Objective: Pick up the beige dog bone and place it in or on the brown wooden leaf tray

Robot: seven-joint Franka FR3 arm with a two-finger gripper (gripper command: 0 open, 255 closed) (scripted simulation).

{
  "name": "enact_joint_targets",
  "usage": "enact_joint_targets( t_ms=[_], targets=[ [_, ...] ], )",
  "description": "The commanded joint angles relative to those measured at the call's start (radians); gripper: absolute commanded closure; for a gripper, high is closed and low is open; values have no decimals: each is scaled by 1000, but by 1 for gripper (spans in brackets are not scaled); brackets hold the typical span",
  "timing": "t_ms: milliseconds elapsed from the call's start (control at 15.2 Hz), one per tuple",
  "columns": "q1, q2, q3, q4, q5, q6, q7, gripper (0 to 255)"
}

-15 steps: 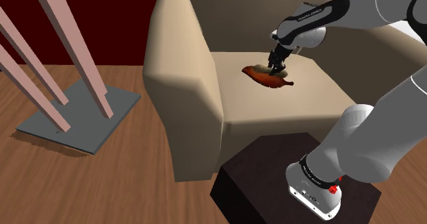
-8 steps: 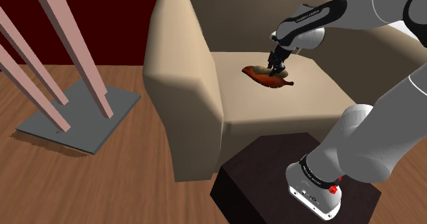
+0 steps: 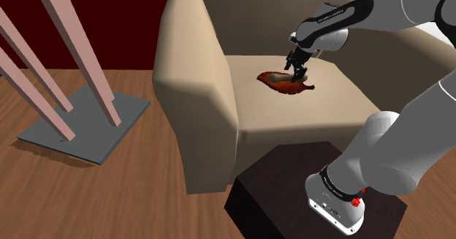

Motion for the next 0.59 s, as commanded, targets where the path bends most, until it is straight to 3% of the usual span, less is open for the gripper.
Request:
enact_joint_targets(
  t_ms=[0, 132, 528],
  targets=[
    [-9, -56, 7, 16, -63, -53, 44, 0],
    [-23, -113, 24, 38, -117, -116, 84, 0],
    [-25, -112, 26, 38, -116, -116, 83, 0]
  ],
)
